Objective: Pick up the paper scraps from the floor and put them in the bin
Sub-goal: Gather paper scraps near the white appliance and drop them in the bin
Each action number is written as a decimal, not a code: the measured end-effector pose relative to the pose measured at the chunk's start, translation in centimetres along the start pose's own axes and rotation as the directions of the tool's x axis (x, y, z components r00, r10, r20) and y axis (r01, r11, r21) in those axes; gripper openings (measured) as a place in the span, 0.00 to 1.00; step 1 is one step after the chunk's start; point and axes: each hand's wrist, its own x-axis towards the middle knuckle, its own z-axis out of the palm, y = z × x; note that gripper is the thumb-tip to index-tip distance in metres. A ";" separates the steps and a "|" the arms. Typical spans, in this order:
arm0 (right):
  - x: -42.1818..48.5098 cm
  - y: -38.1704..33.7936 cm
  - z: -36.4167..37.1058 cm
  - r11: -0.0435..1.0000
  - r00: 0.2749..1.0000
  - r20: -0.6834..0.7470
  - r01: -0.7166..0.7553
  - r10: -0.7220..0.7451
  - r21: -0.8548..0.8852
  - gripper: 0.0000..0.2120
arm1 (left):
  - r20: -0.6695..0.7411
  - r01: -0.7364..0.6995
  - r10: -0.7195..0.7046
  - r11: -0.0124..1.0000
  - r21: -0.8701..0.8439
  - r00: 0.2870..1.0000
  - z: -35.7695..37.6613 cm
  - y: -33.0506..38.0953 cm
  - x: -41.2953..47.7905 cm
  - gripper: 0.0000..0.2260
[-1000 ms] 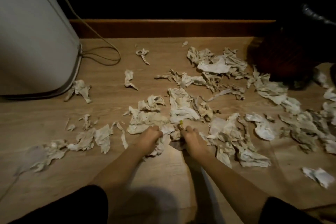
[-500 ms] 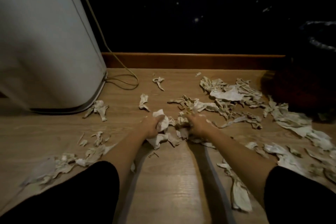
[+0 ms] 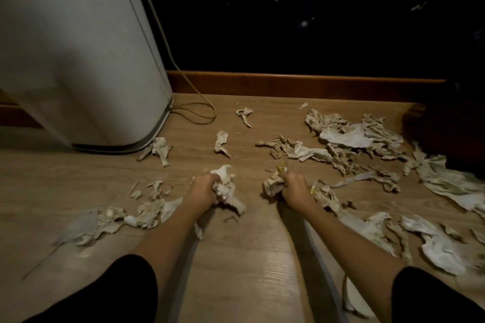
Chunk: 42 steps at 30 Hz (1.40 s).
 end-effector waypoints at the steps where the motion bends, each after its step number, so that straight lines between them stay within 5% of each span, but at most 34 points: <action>1: 0.9 -1.1 -0.4 1.000 1.000 -0.005 0.016 -0.016 0.027 0.11 | -0.073 0.031 -0.033 0.999 -0.029 0.997 -1.1 -0.9 -0.3 0.17; 12: 3.4 -17.7 8.1 0.927 0.899 0.224 0.365 -0.375 0.086 0.16 | -0.402 0.284 -0.301 0.953 -0.102 0.865 -8.7 -12.8 -7.5 0.17; 19: 1.8 -19.7 14.9 0.799 0.698 0.564 0.591 -0.442 -0.106 0.28 | -0.174 0.529 -0.532 0.846 -0.066 0.829 -7.6 -19.2 -9.8 0.25; 24: 0.6 -17.6 16.6 0.736 0.720 0.369 0.665 -0.588 -0.123 0.25 | -0.048 0.556 -0.561 0.827 -0.082 0.826 -4.6 -20.5 -9.5 0.32; 28: 2.1 -17.1 16.4 0.771 0.744 0.319 0.634 -0.588 -0.058 0.25 | -0.133 0.586 -0.592 0.806 -0.083 0.795 -4.5 -20.2 -8.8 0.28; 34: 7.5 -21.2 14.8 0.881 0.871 0.145 0.472 -0.470 0.024 0.23 | -0.297 0.461 -0.523 0.850 -0.256 0.799 -5.5 -20.0 -7.6 0.14; 38: 9.9 -25.6 16.3 0.823 0.775 0.410 0.560 -0.481 -0.093 0.21 | -0.413 0.454 -0.508 0.861 -0.229 0.756 -8.0 -21.1 -7.6 0.16; 42: 8.7 -27.6 18.8 0.734 0.609 0.710 0.651 -0.354 -0.192 0.40 | -0.411 0.463 -0.513 0.858 -0.222 0.754 -9.5 -22.4 -8.8 0.18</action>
